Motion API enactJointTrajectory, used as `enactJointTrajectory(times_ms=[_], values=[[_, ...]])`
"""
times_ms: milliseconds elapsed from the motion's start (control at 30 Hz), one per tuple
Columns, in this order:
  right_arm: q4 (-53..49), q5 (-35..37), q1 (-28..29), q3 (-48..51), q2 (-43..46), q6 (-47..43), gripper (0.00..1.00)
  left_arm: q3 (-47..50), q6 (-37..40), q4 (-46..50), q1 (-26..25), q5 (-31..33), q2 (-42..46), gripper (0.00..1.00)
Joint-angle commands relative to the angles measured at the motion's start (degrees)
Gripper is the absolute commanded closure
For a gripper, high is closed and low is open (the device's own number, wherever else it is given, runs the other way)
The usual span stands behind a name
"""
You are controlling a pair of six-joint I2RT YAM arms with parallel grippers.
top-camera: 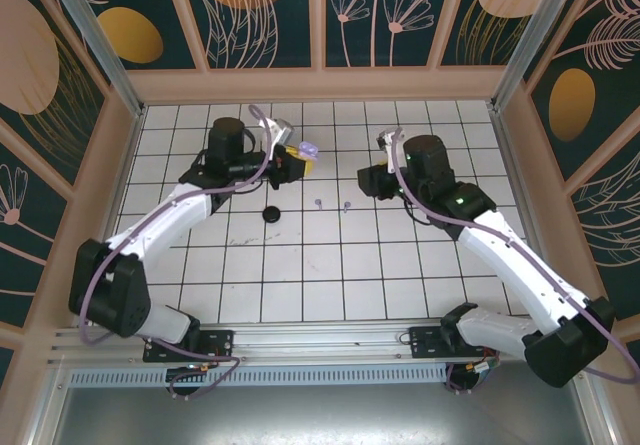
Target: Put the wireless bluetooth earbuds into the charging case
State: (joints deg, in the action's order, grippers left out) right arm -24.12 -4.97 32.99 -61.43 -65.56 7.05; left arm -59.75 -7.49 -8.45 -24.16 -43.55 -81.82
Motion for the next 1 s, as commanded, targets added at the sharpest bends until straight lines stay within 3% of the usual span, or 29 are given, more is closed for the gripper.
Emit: enactJointTrajectory(times_ms=[0,167,367,600,967], values=[[2.5,0.3,0.3,2.8,-4.9,7.7,0.5,5.4,-5.8,-14.5,-0.3,10.1,5.4,1.0],[3.3,1.7,3.0,0.5,-15.4,12.8,0.52,14.1,-10.0,-25.2,-0.3,19.2,13.4,1.0],[-1.5,5.2,7.1,-9.0,-30.2,14.2,0.53,18.3,-12.5,-29.1,-0.3,24.3,17.9,1.0],[-9.6,12.7,9.3,-21.2,-44.9,14.6,0.55,18.6,-13.7,-29.2,-0.3,25.4,18.6,1.0],[-13.8,14.6,11.1,-31.2,-55.9,13.2,0.57,18.6,-12.2,-27.6,-0.3,25.7,20.4,1.0]])
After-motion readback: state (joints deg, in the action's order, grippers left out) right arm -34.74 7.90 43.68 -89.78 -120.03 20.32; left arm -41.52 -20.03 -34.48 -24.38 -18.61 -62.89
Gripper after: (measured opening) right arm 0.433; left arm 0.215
